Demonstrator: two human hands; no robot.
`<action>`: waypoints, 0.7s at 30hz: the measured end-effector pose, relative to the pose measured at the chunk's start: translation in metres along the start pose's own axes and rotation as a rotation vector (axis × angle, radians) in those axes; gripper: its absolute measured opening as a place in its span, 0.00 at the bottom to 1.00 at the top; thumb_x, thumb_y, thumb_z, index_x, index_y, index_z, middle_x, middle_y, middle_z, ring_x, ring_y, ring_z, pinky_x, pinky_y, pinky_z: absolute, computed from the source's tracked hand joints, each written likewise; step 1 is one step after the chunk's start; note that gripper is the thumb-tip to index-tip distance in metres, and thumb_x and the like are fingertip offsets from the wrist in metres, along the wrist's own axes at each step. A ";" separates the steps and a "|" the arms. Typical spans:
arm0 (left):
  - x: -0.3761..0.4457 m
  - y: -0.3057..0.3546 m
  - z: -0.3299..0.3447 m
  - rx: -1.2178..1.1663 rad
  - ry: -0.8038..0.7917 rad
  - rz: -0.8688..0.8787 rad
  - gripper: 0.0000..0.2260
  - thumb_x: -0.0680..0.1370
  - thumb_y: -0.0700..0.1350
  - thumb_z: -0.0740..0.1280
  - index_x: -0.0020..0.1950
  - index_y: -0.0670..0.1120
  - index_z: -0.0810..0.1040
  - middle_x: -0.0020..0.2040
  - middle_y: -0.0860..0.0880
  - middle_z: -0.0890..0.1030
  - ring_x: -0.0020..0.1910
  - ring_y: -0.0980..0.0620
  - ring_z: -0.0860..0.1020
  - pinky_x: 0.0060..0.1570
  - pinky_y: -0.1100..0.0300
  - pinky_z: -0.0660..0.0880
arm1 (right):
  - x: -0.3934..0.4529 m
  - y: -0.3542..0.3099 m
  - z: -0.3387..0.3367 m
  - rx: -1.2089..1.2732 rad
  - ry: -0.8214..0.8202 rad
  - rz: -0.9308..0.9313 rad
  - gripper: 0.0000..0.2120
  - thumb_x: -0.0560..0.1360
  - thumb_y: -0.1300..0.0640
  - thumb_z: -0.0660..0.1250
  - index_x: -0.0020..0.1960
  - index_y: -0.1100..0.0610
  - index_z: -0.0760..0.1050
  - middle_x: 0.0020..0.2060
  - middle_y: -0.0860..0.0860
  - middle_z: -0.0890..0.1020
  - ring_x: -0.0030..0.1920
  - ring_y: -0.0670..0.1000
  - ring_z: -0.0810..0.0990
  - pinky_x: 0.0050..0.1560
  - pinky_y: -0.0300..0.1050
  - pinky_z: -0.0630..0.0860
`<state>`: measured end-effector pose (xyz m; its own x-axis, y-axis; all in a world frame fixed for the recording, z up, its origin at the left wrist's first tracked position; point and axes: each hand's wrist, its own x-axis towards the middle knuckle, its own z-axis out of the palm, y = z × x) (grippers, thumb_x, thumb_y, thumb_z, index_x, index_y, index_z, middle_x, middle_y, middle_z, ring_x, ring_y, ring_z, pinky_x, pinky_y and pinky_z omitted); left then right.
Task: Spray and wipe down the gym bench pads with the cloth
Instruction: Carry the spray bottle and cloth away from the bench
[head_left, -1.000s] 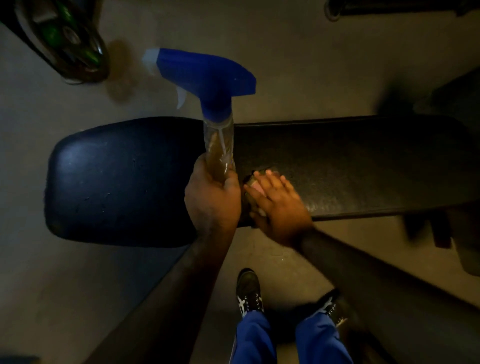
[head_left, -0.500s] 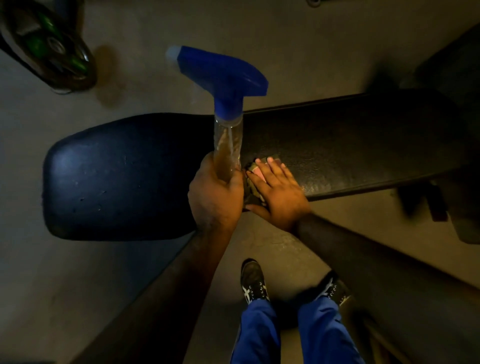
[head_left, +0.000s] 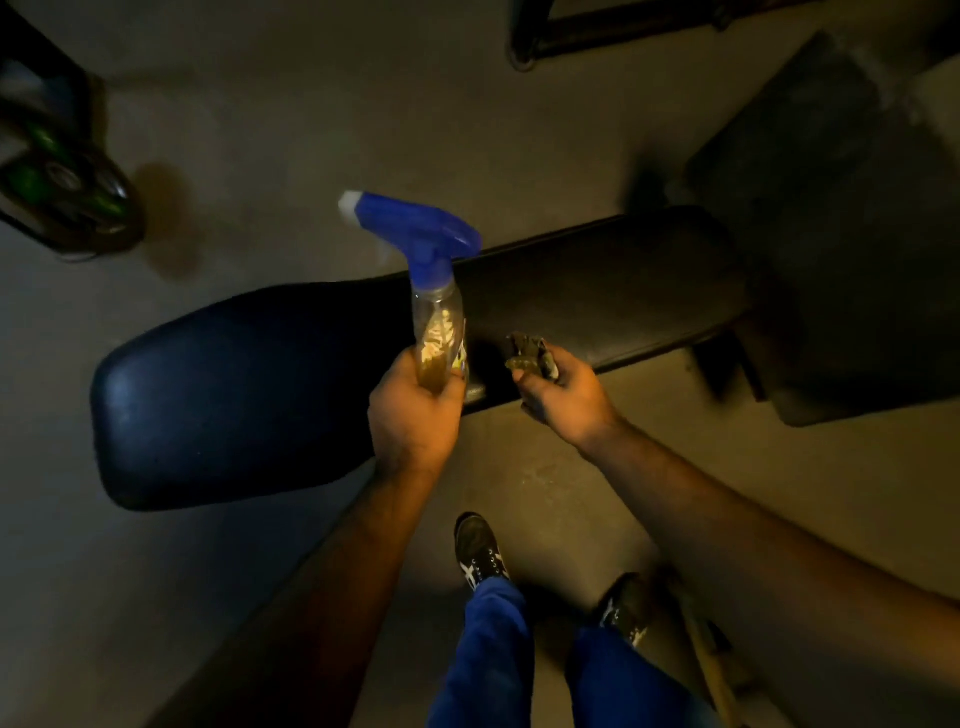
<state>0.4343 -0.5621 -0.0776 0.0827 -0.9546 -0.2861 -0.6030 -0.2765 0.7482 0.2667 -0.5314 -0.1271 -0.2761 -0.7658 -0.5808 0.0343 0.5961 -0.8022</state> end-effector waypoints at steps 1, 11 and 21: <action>-0.010 0.010 0.000 0.012 -0.033 0.027 0.16 0.74 0.48 0.73 0.61 0.51 0.78 0.51 0.56 0.80 0.49 0.58 0.79 0.46 0.60 0.77 | -0.012 -0.004 -0.013 0.019 0.011 0.002 0.14 0.79 0.57 0.70 0.63 0.47 0.77 0.42 0.47 0.83 0.42 0.49 0.82 0.41 0.46 0.80; -0.123 0.090 0.075 0.153 -0.256 0.257 0.22 0.62 0.62 0.67 0.50 0.51 0.80 0.46 0.52 0.82 0.45 0.51 0.81 0.44 0.51 0.81 | -0.119 0.029 -0.153 0.138 0.275 -0.030 0.07 0.79 0.61 0.69 0.45 0.51 0.76 0.31 0.47 0.78 0.28 0.41 0.76 0.28 0.36 0.73; -0.338 0.130 0.196 0.157 -0.486 0.426 0.17 0.66 0.55 0.74 0.51 0.50 0.80 0.48 0.50 0.83 0.48 0.49 0.81 0.49 0.53 0.79 | -0.293 0.169 -0.310 0.217 0.674 -0.111 0.12 0.76 0.56 0.70 0.55 0.41 0.79 0.35 0.41 0.80 0.35 0.44 0.78 0.41 0.47 0.79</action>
<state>0.1723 -0.2539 -0.0011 -0.5333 -0.8082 -0.2498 -0.6154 0.1681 0.7701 0.0558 -0.1312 -0.0500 -0.8201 -0.4614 -0.3384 0.1425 0.4082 -0.9017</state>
